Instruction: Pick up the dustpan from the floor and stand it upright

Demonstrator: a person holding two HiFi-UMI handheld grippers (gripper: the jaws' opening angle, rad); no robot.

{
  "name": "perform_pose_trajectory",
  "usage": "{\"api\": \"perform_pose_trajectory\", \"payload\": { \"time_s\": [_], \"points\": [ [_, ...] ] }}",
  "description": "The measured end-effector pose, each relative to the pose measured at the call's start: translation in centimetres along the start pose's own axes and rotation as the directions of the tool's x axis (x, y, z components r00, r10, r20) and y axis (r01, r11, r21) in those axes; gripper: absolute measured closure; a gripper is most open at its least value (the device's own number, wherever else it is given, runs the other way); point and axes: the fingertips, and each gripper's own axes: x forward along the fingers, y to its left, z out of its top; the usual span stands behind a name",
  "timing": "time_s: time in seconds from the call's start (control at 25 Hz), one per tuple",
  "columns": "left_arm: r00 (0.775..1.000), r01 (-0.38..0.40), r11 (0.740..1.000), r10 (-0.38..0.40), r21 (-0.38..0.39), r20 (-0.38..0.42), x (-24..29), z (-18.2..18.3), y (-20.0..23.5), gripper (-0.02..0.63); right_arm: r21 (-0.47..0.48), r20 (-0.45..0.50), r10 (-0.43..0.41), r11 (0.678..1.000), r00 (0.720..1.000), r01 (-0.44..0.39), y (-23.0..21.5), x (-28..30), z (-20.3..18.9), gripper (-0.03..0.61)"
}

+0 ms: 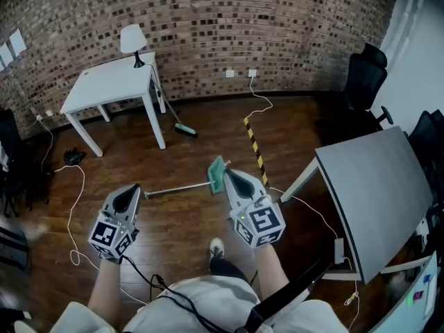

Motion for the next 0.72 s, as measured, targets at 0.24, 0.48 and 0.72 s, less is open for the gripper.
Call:
{"api": "perform_pose_trajectory", "payload": {
  "time_s": [0.24, 0.48, 0.72],
  "points": [
    [0.998, -0.062, 0.998, 0.061, 0.029, 0.031, 8.4, 2.7, 5.0, 0.614, -0.112, -0.001, 0.031, 0.993, 1.000, -0.031, -7.4, 8.2, 2.6, 0.598],
    [0.998, -0.067, 0.997, 0.067, 0.035, 0.007, 12.0, 2.0, 8.6, 0.614, -0.140, -0.010, 0.050, 0.989, 0.999, -0.051, -9.7, 13.5, 3.3, 0.598],
    [0.999, -0.046, 0.999, 0.046, 0.016, 0.001, 13.7, 0.9, 11.4, 0.614, -0.123, -0.027, 0.037, 0.992, 0.999, -0.040, -9.2, 16.0, 2.0, 0.598]
  ]
}}
